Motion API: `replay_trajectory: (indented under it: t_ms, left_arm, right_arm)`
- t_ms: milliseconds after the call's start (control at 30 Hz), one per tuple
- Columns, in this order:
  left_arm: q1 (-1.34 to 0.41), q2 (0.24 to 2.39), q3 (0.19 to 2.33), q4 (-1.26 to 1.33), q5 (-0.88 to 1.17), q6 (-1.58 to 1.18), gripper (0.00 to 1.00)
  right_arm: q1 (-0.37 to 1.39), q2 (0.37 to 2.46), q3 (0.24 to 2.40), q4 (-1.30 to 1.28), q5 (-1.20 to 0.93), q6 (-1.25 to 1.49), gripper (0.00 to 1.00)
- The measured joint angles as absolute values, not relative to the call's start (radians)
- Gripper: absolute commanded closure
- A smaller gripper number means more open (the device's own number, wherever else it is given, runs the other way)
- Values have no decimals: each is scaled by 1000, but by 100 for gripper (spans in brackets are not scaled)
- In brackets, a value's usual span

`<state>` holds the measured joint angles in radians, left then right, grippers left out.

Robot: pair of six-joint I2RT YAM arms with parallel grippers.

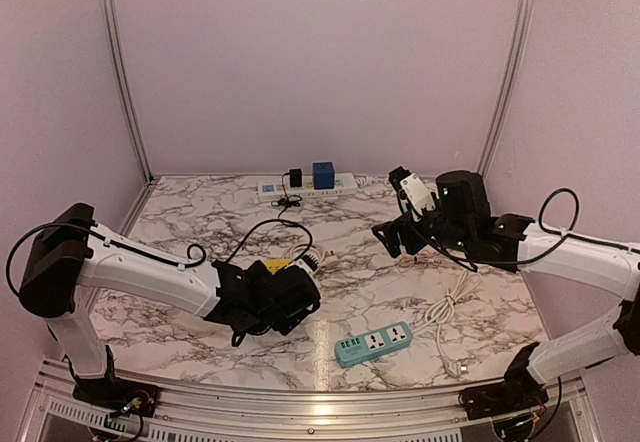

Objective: Insert the plug
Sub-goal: Move the socket to the center of the board.

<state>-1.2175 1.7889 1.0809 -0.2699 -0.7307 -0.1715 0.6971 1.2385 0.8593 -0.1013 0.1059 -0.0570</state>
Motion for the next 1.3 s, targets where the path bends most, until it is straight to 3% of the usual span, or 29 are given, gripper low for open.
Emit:
replay_trajectory:
  t_ms: [733,1300]
  left_arm:
    - [-1206,1890,1023,-170,-810,-88,1]
    - [-1037,2041,1211,-65,-767,45,1]
  right_arm:
    - [697,1257,849,-99,108,-50,1]
    - [697,1256,830,-97,126,-43,1]
